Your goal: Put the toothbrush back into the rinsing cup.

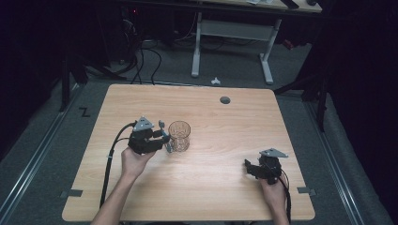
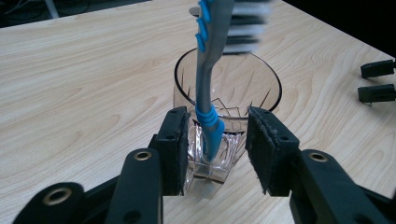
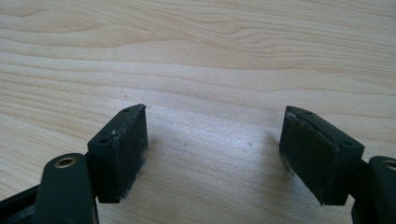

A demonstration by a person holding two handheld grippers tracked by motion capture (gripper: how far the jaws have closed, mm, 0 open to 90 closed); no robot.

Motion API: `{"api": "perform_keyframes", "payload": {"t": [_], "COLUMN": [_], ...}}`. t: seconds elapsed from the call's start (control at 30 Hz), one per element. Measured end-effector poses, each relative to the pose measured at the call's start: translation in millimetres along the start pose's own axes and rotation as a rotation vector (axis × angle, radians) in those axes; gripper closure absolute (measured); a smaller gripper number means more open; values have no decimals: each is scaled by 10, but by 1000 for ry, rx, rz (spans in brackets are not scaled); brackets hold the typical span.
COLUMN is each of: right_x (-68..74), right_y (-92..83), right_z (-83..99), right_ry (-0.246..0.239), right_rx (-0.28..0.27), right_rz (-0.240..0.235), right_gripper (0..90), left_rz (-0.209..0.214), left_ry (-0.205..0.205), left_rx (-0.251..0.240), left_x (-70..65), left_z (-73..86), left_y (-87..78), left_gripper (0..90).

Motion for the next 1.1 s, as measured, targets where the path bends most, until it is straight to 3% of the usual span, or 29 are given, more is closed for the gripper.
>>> {"api": "perform_keyframes", "payload": {"t": [0.8,1.1], "right_x": [0,0], "right_y": [0,0], "right_z": [0,0], "right_ry": [0,0], "right_rx": [0,0], "right_rz": [0,0], "right_gripper": [237,237], "left_rz": [-49,-63], "left_ry": [20,6], "left_rx": [-2,-13], "left_x": [55,89], "left_z": [27,65], "left_y": [-234,-331], "left_gripper": [516,515]}}
Point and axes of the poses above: each handheld gripper's, and its own axes: y roughly forward along the jaws, z roughly out of its underside, x roughly to its left, the point moved 9 cm from there along y, roughly forward along the jaws, and after that the axes turned 15 degrees about y, right-handed, at the moved point
